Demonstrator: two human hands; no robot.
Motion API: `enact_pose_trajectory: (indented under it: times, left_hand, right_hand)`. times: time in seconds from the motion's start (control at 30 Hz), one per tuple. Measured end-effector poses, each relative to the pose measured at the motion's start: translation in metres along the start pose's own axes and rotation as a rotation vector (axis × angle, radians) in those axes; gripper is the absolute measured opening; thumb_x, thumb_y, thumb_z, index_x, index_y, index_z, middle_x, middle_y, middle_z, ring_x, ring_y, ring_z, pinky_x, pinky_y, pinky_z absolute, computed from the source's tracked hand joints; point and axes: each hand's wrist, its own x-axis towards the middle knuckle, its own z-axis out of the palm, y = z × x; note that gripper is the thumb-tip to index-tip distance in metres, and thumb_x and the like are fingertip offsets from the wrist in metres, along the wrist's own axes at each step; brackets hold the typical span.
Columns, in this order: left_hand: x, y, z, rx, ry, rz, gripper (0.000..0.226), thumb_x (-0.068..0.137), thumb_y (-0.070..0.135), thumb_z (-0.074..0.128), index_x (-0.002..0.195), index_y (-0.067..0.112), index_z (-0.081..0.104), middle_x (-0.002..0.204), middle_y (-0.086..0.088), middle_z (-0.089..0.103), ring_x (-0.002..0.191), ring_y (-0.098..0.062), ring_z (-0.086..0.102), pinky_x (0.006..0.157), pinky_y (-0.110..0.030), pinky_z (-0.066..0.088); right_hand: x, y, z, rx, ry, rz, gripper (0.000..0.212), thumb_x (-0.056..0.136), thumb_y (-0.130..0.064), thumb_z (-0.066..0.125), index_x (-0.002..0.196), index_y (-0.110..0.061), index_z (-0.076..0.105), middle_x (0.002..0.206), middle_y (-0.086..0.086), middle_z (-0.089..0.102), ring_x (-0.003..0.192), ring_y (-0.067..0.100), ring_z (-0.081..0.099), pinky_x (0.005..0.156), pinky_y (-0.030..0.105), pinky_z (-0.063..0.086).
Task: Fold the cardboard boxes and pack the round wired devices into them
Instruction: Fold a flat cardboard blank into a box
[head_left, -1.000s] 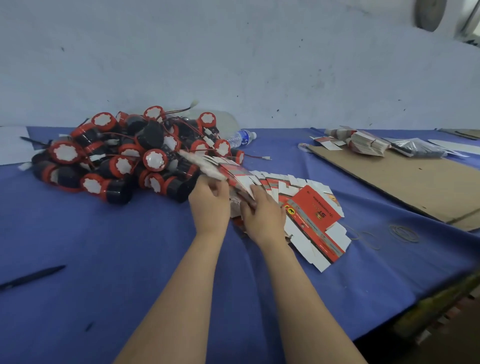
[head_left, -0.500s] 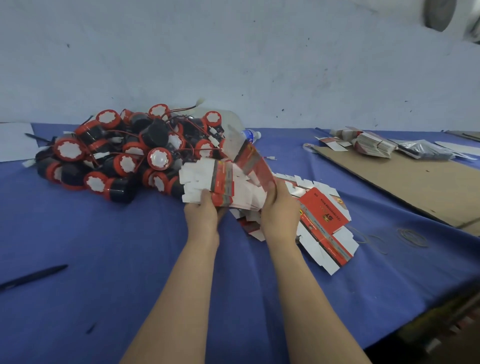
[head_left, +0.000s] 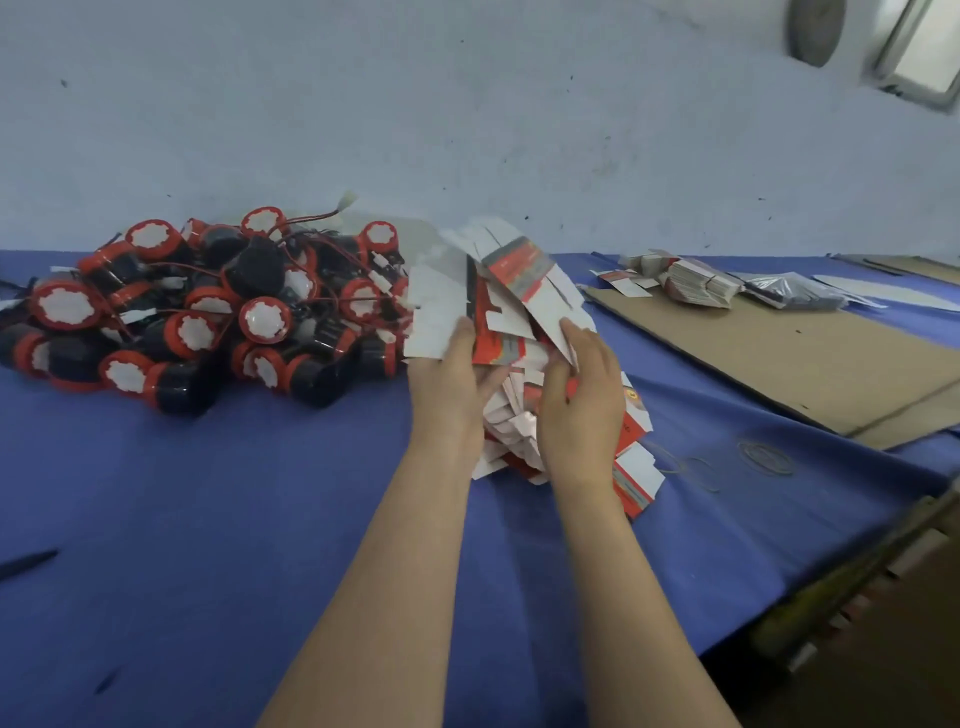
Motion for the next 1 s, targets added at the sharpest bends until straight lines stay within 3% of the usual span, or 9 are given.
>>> enact_pose_trajectory:
  times: [0.07,0.17,0.27,0.43,0.5,0.6,0.73,0.9,1.0]
  left_hand:
    - [-0.004,-0.024,0.001,0.103,-0.015,-0.148,0.027,0.099,0.016,0.051,0.124,0.011,0.059,0.103,-0.008,0.069,0.087,-0.019,0.068,0.064,-0.026,0.058]
    - [-0.005,-0.051,-0.004,0.41,0.09,-0.251,0.035,0.1,0.029,0.048,0.128,0.008,0.055,0.104,-0.004,0.064,0.099,-0.023,0.062,0.092,-0.04,0.053]
    - [-0.003,-0.05,-0.009,0.616,0.293,0.008,0.046,0.097,0.028,0.05,0.137,0.008,0.039,0.125,-0.004,0.052,0.117,-0.028,0.052,0.097,-0.037,0.045]
    - [0.001,-0.038,-0.006,1.038,0.262,0.33,0.047,0.094,0.022,0.054,0.138,0.007,0.046,0.148,-0.01,0.036,0.136,-0.028,0.034,0.112,-0.042,0.029]
    - [0.002,-0.037,-0.003,1.176,0.203,0.298,0.042,0.094,0.023,0.052,0.134,0.01,0.052,0.144,-0.009,0.045,0.132,-0.027,0.038,0.11,-0.042,0.03]
    - [0.001,-0.038,-0.003,1.176,0.139,0.139,0.042,0.094,0.026,0.05,0.133,0.011,0.05,0.135,-0.008,0.054,0.124,-0.029,0.047,0.103,-0.041,0.038]
    - [0.001,-0.037,-0.01,1.052,0.166,0.047,0.039,0.093,0.023,0.051,0.13,0.011,0.048,0.129,-0.008,0.055,0.117,-0.03,0.052,0.1,-0.045,0.043]
    - [0.003,-0.035,-0.01,1.197,0.193,0.013,0.016,0.095,0.03,0.047,0.1,0.016,0.052,0.099,-0.002,0.057,0.116,-0.031,0.049,0.105,-0.046,0.035]
    - [0.004,-0.036,-0.009,1.199,0.202,0.069,0.026,0.094,0.023,0.049,0.119,0.018,0.052,0.12,-0.001,0.061,0.126,-0.029,0.044,0.112,-0.048,0.024]
  right_hand:
    - [-0.002,0.016,-0.013,-0.167,-0.093,0.102,0.035,0.095,-0.01,0.045,0.127,-0.01,0.059,0.132,0.01,0.056,0.126,0.025,0.046,0.106,0.034,0.034]
    - [-0.008,0.033,-0.022,-0.532,-0.318,0.233,0.031,0.098,-0.02,0.04,0.121,-0.013,0.06,0.12,0.006,0.063,0.112,0.028,0.054,0.102,0.043,0.037]
    - [-0.007,0.034,-0.023,-0.577,-0.399,0.302,0.031,0.098,-0.026,0.04,0.122,-0.018,0.057,0.115,0.004,0.063,0.106,0.026,0.056,0.101,0.043,0.038]
    - [0.001,0.029,-0.016,-0.606,-0.493,0.307,0.02,0.09,-0.028,0.044,0.075,-0.018,0.051,0.092,0.006,0.061,0.092,0.029,0.058,0.092,0.043,0.044]
    - [-0.002,0.03,-0.015,-0.603,-0.509,0.301,0.014,0.092,-0.023,0.045,0.094,-0.02,0.058,0.103,0.007,0.063,0.103,0.03,0.059,0.094,0.043,0.044]
    - [-0.008,0.032,-0.016,-0.559,-0.473,0.289,0.037,0.097,-0.026,0.043,0.134,-0.019,0.047,0.12,0.006,0.063,0.109,0.028,0.058,0.097,0.042,0.043]
    - [-0.01,0.035,-0.017,-0.506,-0.348,0.266,0.038,0.097,-0.014,0.042,0.133,-0.019,0.048,0.107,0.011,0.066,0.097,0.03,0.06,0.076,0.033,0.045]
    - [-0.011,0.031,-0.011,-0.428,-0.269,0.243,0.031,0.098,-0.02,0.038,0.119,-0.02,0.061,0.106,0.003,0.069,0.09,0.024,0.064,0.079,0.033,0.05]
    - [-0.013,0.029,-0.009,-0.391,-0.271,0.233,0.031,0.096,-0.019,0.039,0.114,-0.021,0.064,0.102,0.001,0.07,0.086,0.023,0.065,0.08,0.037,0.051]
